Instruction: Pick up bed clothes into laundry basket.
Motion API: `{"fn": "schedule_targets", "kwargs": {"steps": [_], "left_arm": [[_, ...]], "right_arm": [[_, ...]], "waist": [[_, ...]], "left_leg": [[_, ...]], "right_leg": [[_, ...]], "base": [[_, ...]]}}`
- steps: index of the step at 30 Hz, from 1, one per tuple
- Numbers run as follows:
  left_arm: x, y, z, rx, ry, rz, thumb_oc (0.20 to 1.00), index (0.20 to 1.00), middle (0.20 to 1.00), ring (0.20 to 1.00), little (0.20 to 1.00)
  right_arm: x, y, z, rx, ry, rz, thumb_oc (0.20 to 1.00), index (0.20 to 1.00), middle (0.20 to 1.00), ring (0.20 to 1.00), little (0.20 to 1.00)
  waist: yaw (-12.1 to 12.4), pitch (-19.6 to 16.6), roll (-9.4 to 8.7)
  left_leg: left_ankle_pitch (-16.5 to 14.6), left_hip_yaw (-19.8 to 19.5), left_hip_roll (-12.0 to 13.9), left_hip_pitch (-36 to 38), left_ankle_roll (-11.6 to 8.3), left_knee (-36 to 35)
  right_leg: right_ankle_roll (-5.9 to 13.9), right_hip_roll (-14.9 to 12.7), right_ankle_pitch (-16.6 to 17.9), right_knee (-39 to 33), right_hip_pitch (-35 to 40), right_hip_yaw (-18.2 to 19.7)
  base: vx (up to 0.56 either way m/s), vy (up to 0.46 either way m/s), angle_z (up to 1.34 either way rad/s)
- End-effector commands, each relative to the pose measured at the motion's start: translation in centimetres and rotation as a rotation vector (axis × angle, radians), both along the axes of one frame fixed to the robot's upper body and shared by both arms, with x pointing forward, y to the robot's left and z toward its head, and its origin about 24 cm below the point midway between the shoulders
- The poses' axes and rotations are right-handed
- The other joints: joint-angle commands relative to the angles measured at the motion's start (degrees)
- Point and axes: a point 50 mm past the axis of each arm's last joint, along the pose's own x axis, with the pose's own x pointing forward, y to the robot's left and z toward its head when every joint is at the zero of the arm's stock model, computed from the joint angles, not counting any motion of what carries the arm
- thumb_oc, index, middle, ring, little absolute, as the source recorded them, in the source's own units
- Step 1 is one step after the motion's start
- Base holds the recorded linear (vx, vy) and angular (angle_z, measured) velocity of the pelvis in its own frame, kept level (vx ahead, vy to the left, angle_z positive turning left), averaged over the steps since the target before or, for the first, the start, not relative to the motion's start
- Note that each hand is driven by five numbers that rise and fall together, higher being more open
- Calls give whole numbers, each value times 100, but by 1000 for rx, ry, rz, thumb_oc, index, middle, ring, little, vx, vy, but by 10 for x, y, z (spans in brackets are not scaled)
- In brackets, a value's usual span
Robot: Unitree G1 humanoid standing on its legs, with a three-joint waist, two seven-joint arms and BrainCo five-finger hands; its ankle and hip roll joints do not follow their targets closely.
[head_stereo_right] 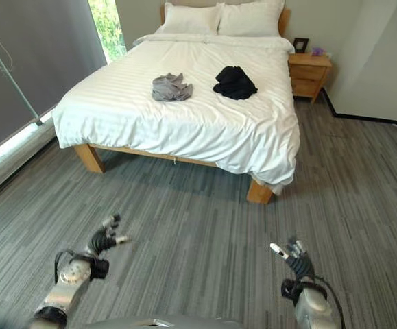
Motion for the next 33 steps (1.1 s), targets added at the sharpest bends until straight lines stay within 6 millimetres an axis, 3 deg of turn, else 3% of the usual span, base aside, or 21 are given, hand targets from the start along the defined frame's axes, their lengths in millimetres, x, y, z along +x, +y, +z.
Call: {"fn": "schedule_targets", "kwargs": {"steps": [1, 3, 11, 12, 13, 14, 15, 16, 18, 19, 22, 24, 26, 27, 28, 29, 30, 31, 32, 33], "left_arm": [[14, 5, 10, -33, -70, 65, 1000, 1000, 1000, 1000, 1000], [17, 3, 14, -57, -102, 90, 1000, 1000, 1000, 1000, 1000], [24, 0, 23, -106, -158, 133, 1000, 1000, 1000, 1000, 1000], [27, 4, 30, -139, -193, 163, 1000, 1000, 1000, 1000, 1000], [27, 5, 31, -165, -204, 175, 1000, 1000, 1000, 1000, 1000], [29, 6, 35, -188, -226, 192, 1000, 1000, 1000, 1000, 1000], [29, 6, 35, -188, -227, 192, 1000, 1000, 1000, 1000, 1000], [31, 5, 37, -197, -241, 199, 1000, 1000, 1000, 1000, 1000], [29, 6, 35, -183, -234, 226, 1000, 1000, 1000, 1000, 1000], [29, 6, 35, -183, -234, 226, 1000, 1000, 1000, 1000, 1000], [29, 8, 38, -164, -252, 258, 1000, 1000, 1000, 1000, 1000], [29, 12, 39, -150, -266, 278, 1000, 1000, 1000, 1000, 1000], [29, 13, 41, -144, -276, 291, 1000, 1000, 1000, 1000, 1000], [31, 14, 41, -131, -275, 298, 1000, 1000, 1000, 1000, 1000], [31, 14, 41, -131, -275, 298, 1000, 1000, 1000, 1000, 1000], [34, 14, 45, -124, -286, 301, 1000, 1000, 1000, 1000, 1000], [43, 14, 52, -109, -306, 287, 1000, 1000, 1000, 1000, 1000], [43, 14, 52, -109, -306, 287, 1000, 1000, 1000, 1000, 1000], [45, 18, 59, -104, -335, 294, 1000, 1000, 1000, 1000, 1000], [47, 20, 63, -99, -350, 295, 1000, 1000, 1000, 1000, 1000]], "right_arm": [[23, 2, 21, -40, -131, 2, 1000, 1000, 1000, 1000, 1000], [28, 8, 29, -43, -182, 30, 1000, 1000, 1000, 1000, 1000], [34, 17, 30, -8, -206, 54, 1000, 1000, 1000, 1000, 1000], [39, 17, 40, -10, -254, 70, 1000, 1000, 1000, 1000, 1000], [40, 15, 45, -27, -268, 77, 1000, 1000, 1000, 1000, 1000], [43, 9, 58, -56, -317, 75, 1000, 1000, 1000, 1000, 1000], [43, 9, 58, -56, -318, 75, 1000, 1000, 1000, 1000, 1000], [44, 5, 62, -53, -339, 48, 1000, 1000, 1000, 1000, 1000], [46, -2, 66, -55, -368, -31, 1000, 1000, 1000, 1000, 1000], [46, -2, 66, -55, -367, -31, 1000, 1000, 1000, 1000, 1000], [53, -1, 74, -51, -421, -43, 1000, 1000, 1000, 1000, 1000], [62, 5, 76, -37, -431, -39, 1000, 1000, 1000, 1000, 1000], [69, 11, 76, 23, -461, -58, 1000, 1000, 1000, 1000, 1000], [76, 21, 75, 76, -473, -49, 1000, 1000, 1000, 1000, 1000], [76, 21, 75, 76, -473, -49, 1000, 1000, 1000, 1000, 1000], [85, 32, 78, 134, -503, -44, 1000, 1000, 1000, 1000, 1000], [98, 49, 83, 231, -546, -20, 1000, 1000, 1000, 1000, 1000], [98, 49, 83, 231, -547, -20, 1000, 1000, 1000, 1000, 1000], [102, 57, 87, 260, -567, 6, 1000, 1000, 1000, 1000, 1000], [104, 60, 90, 245, -562, 34, 1000, 1000, 1000, 1000, 1000]], "waist": [[-94, 191, -127], [-104, 228, -133], [-129, 442, -145], [-114, 711, -298], [-89, 813, -344], [29, 1072, -401], [15, 1057, -405], [33, 1135, -439], [36, 1016, -374], [56, 1031, -392], [145, 1029, -241], [164, 928, -172], [220, 903, -172], [237, 843, -178], [246, 825, -169], [285, 834, -204], [318, 937, -227], [346, 917, -219], [370, 1030, -264], [342, 1118, -225]], "left_leg": [[-265, -237, 134, 234, -387, 29], [-250, -253, 139, 196, -383, 29], [-241, -198, 233, 123, -394, 98], [-525, -271, 478, -534, -530, 1602], [-433, -338, 606, -854, -583, 2266], [-11, -899, 567, -1471, -740, 3318], [8, -911, 557, -1494, -738, 3308], [52, -1231, 460, -1693, -717, 3227], [245, -1095, 995, -1765, -682, 1892], [285, -1057, 979, -1686, -687, 1802], [880, -739, 1339, -1825, -820, 282], [1018, -426, 1398, -1726, -910, 366], [945, -356, 1328, -1852, -905, 665], [725, -326, 1124, -1858, -814, 983], [728, -320, 1137, -1882, -810, 987], [536, -257, 958, -1878, -684, 1091], [283, -102, 657, -1693, -422, 1079], [295, -74, 672, -1708, -419, 1065], [141, 123, 510, -1557, -266, 1036], [56, 177, 403, -1469, -158, 1014]], "right_leg": [[613, -552, 851, -434, -132, -364], [604, -548, 836, -398, -175, -341], [518, -467, 654, 40, -506, -179], [335, -410, 494, 167, -505, -9], [249, -380, 440, 185, -449, -7], [84, -285, 350, 218, -339, 0], [83, -290, 361, 211, -355, -13], [85, -307, 295, 212, -339, -19], [205, -362, 139, 63, -135, -69], [205, -379, 135, 60, -113, -47], [297, -437, -42, 54, 46, -55], [431, -571, -113, -60, 383, -5], [509, -741, -203, -93, 615, 34], [615, -1047, -109, 82, 556, 76], [614, -1038, -95, 77, 528, 89], [648, -1247, 229, 439, 361, 173], [576, -1514, 914, 1364, -139, 350], [575, -1502, 932, 1364, -185, 385], [562, -1734, 1448, 1821, -429, 265], [556, -1828, 1681, 2178, -675, 146]], "base": [[0, 0, 0], [0, 0, 0], [-19, -45, -4], [-53, -239, -5], [-53, -338, -11], [-8, -172, -19], [18, -101, -24], [194, 52, -11], [322, 123, 20], [254, 153, 27], [325, 208, 1], [440, 272, 4], [446, 331, -32], [425, 346, -30], [344, 317, -34], [301, 354, -36], [300, 355, -36], [269, 404, -17], [148, 282, -7], [408, 522, -37]]}}
